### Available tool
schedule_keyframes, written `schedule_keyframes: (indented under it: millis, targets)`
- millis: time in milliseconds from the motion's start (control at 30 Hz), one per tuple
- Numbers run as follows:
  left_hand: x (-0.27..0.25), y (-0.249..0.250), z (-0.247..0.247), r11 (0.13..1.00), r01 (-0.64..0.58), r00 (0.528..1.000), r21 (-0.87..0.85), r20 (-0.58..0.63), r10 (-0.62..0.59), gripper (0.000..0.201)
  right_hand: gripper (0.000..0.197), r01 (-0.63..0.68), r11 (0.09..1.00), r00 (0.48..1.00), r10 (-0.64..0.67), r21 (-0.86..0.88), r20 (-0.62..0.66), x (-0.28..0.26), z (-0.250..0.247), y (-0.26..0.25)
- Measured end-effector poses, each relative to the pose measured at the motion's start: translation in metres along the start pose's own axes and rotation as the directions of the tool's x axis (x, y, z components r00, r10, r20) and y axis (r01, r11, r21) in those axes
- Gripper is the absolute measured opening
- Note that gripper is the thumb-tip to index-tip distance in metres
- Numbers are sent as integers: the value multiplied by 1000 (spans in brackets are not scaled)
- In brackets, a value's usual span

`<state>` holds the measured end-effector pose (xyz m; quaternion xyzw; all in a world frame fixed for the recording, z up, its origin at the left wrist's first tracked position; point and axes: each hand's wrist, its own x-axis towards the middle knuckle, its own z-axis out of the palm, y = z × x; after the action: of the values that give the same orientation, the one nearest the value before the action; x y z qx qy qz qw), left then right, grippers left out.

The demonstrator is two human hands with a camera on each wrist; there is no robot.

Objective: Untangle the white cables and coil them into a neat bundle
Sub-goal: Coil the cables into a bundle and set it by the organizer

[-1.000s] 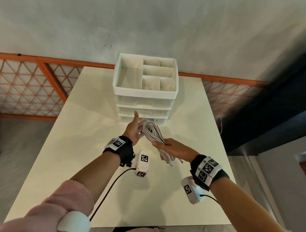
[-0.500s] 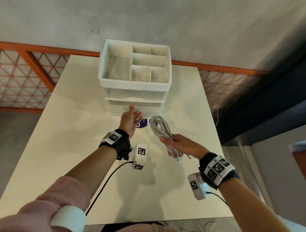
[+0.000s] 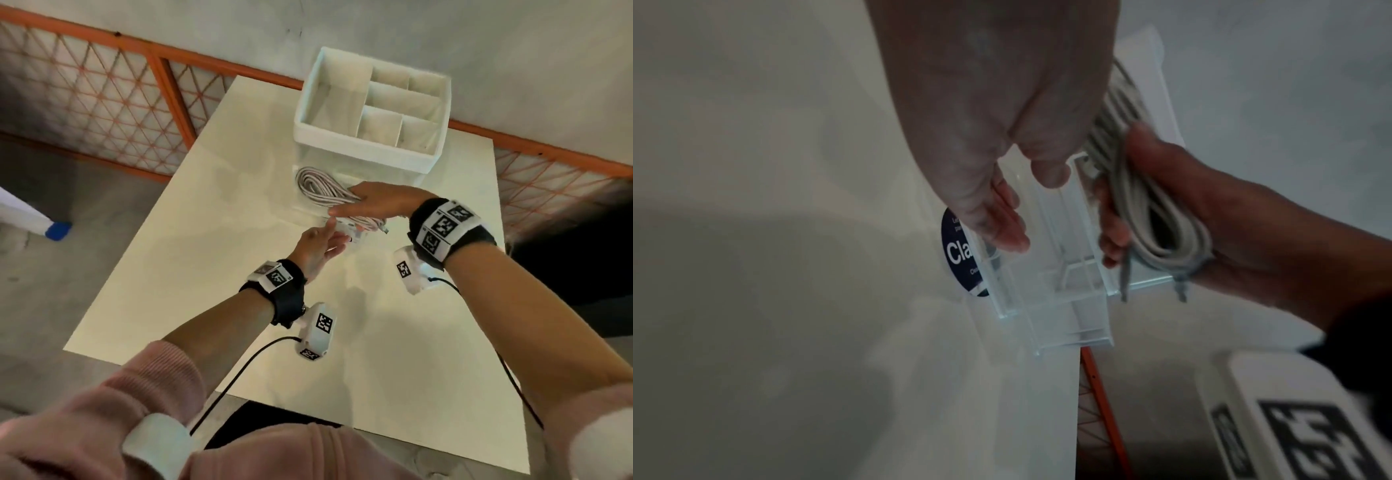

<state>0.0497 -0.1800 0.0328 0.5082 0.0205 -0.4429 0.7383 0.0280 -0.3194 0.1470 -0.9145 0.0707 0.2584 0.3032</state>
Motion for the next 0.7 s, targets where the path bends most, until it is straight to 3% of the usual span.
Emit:
schedule_keyframes:
  millis: [233,400,500,633,700]
  targets:
    - [-5,3,5,999,-8,999,-37,-49,6,36,52,-68,990,996,75,-124,50,38,-3,14]
    - [-6,3,6,998,3,999,-65,-48,-6,34,72,-228,960,967,243,-164,80,39,6,40]
    - [-6,2,7,996,8,999,-85,-47,-12,32,81,-293,954,953,297,-67,60,42,12,47]
    - [-6,3,7,996,24,999,-88,-32,-27,33,74,-324,905,938,346,275,-33,48,19,56]
    - [-6,2,7,997,28,999,-71,-34,-30,34,76,-330,905,920,372,270,-123,51,24,59]
